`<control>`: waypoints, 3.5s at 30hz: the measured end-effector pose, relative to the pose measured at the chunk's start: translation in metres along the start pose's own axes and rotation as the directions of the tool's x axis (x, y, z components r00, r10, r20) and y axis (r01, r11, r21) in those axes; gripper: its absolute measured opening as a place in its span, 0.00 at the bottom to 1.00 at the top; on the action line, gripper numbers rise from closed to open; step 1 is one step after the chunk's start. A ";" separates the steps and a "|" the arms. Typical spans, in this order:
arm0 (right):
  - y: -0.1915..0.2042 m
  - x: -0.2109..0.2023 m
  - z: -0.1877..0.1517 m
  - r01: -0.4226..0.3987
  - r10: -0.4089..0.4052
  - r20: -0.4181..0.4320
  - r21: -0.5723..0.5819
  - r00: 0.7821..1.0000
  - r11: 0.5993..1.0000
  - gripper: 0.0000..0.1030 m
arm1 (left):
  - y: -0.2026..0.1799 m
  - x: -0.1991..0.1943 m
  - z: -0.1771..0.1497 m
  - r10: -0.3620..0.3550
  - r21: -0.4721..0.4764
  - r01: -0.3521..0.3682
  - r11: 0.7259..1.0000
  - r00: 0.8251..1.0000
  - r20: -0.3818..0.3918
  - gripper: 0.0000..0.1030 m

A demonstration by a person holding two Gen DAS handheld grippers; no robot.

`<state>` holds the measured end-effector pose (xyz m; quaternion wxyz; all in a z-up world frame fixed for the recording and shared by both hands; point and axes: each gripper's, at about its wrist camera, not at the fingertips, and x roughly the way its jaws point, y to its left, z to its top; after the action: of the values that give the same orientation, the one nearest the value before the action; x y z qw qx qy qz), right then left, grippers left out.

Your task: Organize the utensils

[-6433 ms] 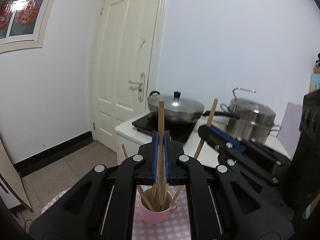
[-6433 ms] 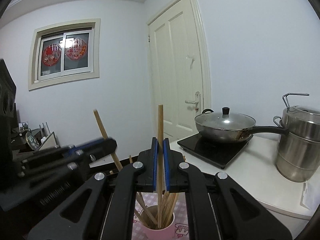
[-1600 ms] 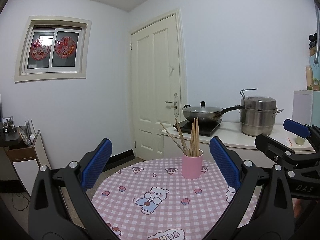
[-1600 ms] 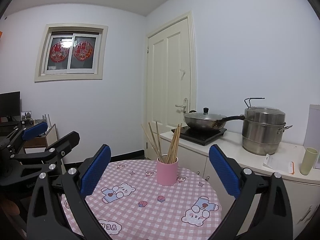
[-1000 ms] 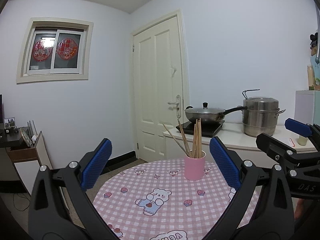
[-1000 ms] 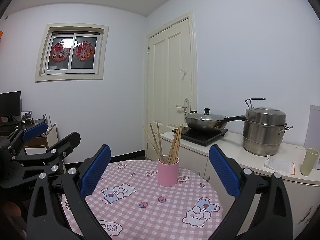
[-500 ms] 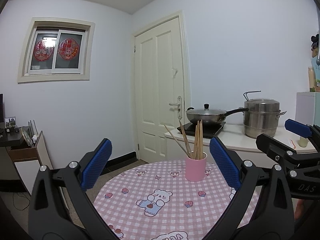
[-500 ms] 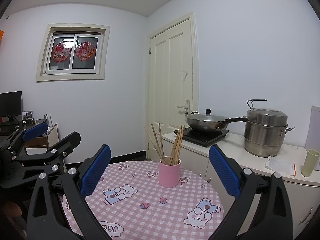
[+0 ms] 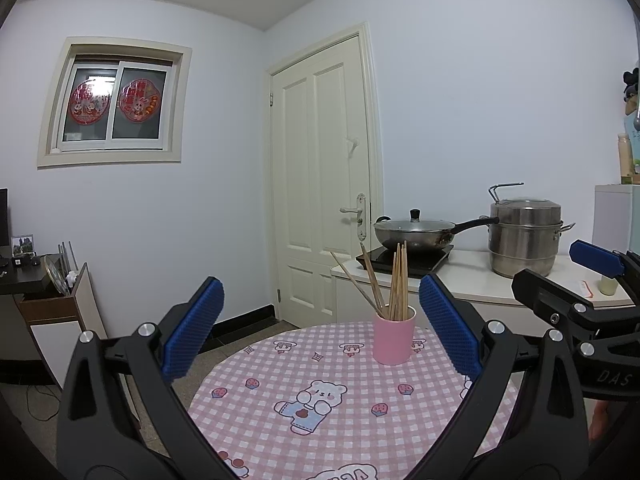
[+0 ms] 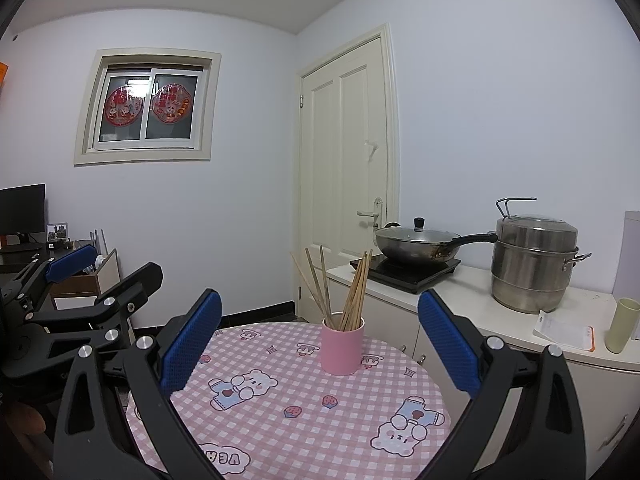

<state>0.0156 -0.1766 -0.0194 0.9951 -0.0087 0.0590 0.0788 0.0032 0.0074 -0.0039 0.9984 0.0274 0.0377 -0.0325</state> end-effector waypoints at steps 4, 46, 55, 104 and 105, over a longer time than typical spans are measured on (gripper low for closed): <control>0.000 0.000 0.000 -0.001 0.001 -0.002 -0.001 1.000 1.000 0.92 | 0.000 0.000 0.000 0.001 -0.001 -0.001 1.000 1.000 -0.002 0.93; 0.000 -0.001 -0.001 -0.005 0.005 -0.011 0.008 1.000 1.000 0.92 | -0.004 -0.002 -0.002 0.018 0.002 -0.018 1.000 1.000 -0.009 0.94; 0.001 -0.001 -0.003 -0.004 0.004 -0.013 0.009 1.000 1.000 0.92 | -0.005 0.000 -0.003 0.020 0.003 -0.019 1.000 1.000 -0.012 0.94; 0.011 -0.001 -0.008 -0.008 0.008 -0.024 0.018 1.000 1.000 0.92 | -0.011 0.004 -0.006 0.039 0.004 -0.039 0.999 0.999 -0.020 0.94; 0.011 -0.001 -0.008 -0.008 0.009 -0.025 0.019 1.000 1.000 0.92 | -0.011 0.004 -0.006 0.040 0.003 -0.040 0.999 0.999 -0.020 0.94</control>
<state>0.0116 -0.1661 -0.0273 0.9940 -0.0001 0.0724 0.0823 0.0063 -0.0036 -0.0111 0.9984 0.0298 0.0472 -0.0125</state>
